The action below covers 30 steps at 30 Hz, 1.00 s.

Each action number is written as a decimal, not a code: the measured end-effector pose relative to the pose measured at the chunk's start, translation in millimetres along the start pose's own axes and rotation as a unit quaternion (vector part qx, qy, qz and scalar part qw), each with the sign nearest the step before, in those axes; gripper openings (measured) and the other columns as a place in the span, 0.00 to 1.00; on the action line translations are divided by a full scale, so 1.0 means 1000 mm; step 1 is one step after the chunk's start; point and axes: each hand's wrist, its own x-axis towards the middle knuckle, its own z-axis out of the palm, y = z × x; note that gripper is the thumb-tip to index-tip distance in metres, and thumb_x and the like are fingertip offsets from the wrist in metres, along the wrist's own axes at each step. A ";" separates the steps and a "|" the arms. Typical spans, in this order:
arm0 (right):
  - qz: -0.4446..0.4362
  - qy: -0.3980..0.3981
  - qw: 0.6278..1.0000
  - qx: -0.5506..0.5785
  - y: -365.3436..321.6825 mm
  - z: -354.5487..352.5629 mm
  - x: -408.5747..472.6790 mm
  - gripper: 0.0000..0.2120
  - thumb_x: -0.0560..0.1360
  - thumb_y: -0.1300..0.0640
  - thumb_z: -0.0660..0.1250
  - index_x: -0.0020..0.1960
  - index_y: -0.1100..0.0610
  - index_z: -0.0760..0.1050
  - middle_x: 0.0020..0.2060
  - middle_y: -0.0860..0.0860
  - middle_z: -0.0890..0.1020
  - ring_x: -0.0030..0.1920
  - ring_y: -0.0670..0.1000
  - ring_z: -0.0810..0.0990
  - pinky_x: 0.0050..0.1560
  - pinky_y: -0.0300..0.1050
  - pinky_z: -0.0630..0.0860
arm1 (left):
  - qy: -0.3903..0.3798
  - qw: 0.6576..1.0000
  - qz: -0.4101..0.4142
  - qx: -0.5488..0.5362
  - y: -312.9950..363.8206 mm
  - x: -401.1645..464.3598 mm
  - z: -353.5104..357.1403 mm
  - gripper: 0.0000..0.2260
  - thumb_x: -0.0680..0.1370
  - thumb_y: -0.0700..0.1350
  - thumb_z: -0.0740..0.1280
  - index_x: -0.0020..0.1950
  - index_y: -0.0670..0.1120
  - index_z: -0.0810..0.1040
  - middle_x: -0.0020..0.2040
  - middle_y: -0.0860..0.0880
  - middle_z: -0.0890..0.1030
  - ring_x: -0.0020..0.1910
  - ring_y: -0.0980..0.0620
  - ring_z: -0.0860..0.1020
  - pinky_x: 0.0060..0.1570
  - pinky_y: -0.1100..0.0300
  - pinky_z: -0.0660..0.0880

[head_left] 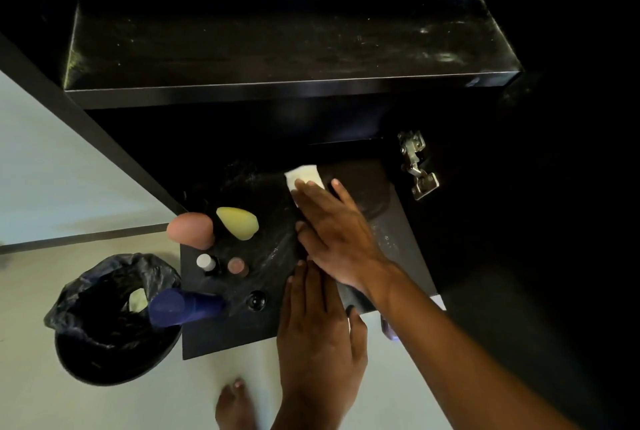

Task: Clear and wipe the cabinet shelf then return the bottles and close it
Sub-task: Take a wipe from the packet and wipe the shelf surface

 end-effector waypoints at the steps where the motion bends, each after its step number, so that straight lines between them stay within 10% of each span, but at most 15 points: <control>1: 0.004 0.005 1.000 0.007 0.000 0.000 -0.008 0.26 0.84 0.49 0.54 0.81 0.55 0.64 0.81 0.49 0.64 0.81 0.45 0.59 0.84 0.49 0.41 | 0.001 1.000 0.000 -0.001 0.000 0.000 0.001 0.38 0.72 0.51 0.78 0.78 0.38 0.71 0.76 0.40 0.75 0.74 0.42 0.75 0.71 0.45 0.75; 8: 0.170 0.069 0.982 -0.035 0.042 -0.013 -0.002 0.28 0.82 0.47 0.49 0.79 0.56 0.66 0.79 0.53 0.69 0.81 0.49 0.61 0.83 0.51 0.49 | -0.011 1.000 -0.012 0.016 0.000 -0.001 0.003 0.33 0.77 0.52 0.71 0.79 0.40 0.70 0.79 0.41 0.71 0.78 0.42 0.71 0.75 0.46 0.71; 15: 0.035 -0.011 0.999 0.018 0.004 -0.013 -0.004 0.25 0.85 0.52 0.56 0.81 0.55 0.63 0.81 0.52 0.63 0.82 0.48 0.58 0.82 0.44 0.43 | 0.024 1.000 -0.005 -0.002 0.001 -0.002 0.004 0.35 0.73 0.49 0.76 0.77 0.37 0.72 0.75 0.39 0.75 0.74 0.40 0.75 0.71 0.43 0.75; 23: 0.221 0.026 0.973 -0.055 0.035 -0.017 -0.042 0.28 0.86 0.47 0.48 0.83 0.57 0.55 0.83 0.55 0.57 0.83 0.51 0.54 0.83 0.48 0.48 | 0.008 1.000 -0.010 0.015 0.002 -0.001 0.003 0.30 0.77 0.50 0.71 0.77 0.38 0.72 0.78 0.39 0.72 0.77 0.40 0.72 0.74 0.44 0.73; 30: 0.129 -0.016 0.991 -0.017 0.014 -0.013 -0.028 0.28 0.87 0.48 0.52 0.84 0.55 0.53 0.84 0.53 0.54 0.84 0.49 0.50 0.82 0.43 0.40 | 0.024 1.000 -0.008 0.004 0.002 -0.001 0.007 0.33 0.75 0.48 0.75 0.76 0.37 0.72 0.76 0.39 0.74 0.76 0.39 0.73 0.72 0.42 0.74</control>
